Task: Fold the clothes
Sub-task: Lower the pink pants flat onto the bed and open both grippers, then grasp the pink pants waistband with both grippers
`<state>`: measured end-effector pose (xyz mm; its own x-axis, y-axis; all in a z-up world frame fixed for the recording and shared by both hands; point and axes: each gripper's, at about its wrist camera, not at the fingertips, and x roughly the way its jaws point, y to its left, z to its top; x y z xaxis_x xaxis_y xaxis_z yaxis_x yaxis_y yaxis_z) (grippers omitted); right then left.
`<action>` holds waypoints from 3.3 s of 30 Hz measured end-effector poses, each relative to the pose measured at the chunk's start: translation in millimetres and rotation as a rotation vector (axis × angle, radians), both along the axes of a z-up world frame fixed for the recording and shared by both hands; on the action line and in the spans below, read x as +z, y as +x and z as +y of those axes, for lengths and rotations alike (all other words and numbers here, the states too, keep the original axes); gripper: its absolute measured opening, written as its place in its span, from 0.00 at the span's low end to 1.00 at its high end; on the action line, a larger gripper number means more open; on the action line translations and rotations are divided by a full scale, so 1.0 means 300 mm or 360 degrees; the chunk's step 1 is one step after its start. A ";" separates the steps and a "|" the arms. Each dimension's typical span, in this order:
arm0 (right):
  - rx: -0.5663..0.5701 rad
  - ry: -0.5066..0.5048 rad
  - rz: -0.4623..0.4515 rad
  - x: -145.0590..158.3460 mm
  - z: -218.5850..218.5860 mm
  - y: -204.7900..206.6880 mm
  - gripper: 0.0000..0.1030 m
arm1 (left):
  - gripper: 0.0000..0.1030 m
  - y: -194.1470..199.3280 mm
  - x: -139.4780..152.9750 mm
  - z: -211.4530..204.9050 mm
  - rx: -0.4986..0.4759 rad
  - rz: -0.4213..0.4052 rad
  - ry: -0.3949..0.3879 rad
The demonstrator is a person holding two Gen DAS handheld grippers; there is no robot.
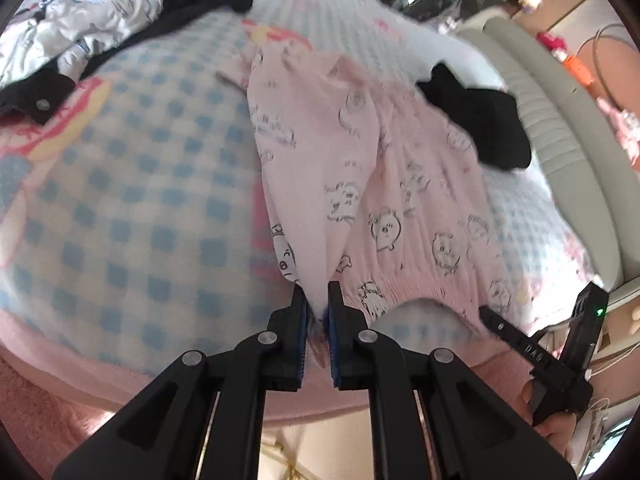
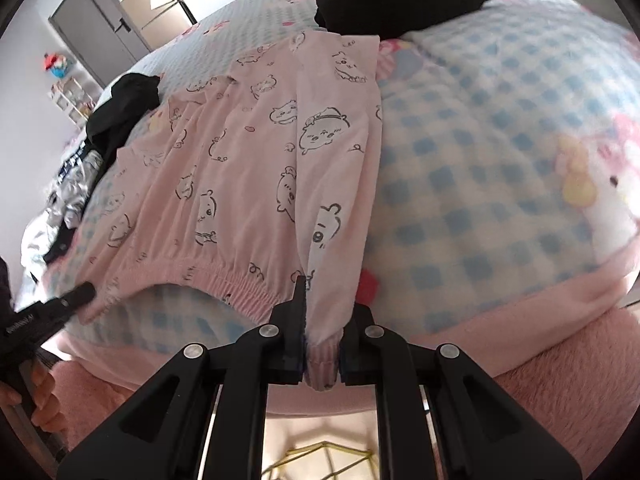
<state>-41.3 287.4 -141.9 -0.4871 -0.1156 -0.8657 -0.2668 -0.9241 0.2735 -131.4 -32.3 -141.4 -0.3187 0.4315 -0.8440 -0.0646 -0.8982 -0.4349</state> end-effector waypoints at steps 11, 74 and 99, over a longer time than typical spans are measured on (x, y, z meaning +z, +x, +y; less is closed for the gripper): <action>-0.0073 0.0090 -0.0019 0.076 0.057 0.040 0.19 | 0.25 -0.004 -0.041 0.030 -0.0021 -0.0275 -0.0255; 0.0495 0.0300 -0.0076 -0.054 -0.307 -0.239 0.14 | 0.04 -0.297 -0.097 -0.013 -0.0072 -0.0145 0.0144; 0.0673 0.0345 0.0063 0.084 -0.495 -0.945 0.26 | 0.34 -0.592 -0.060 -0.209 0.0121 -0.0097 0.0314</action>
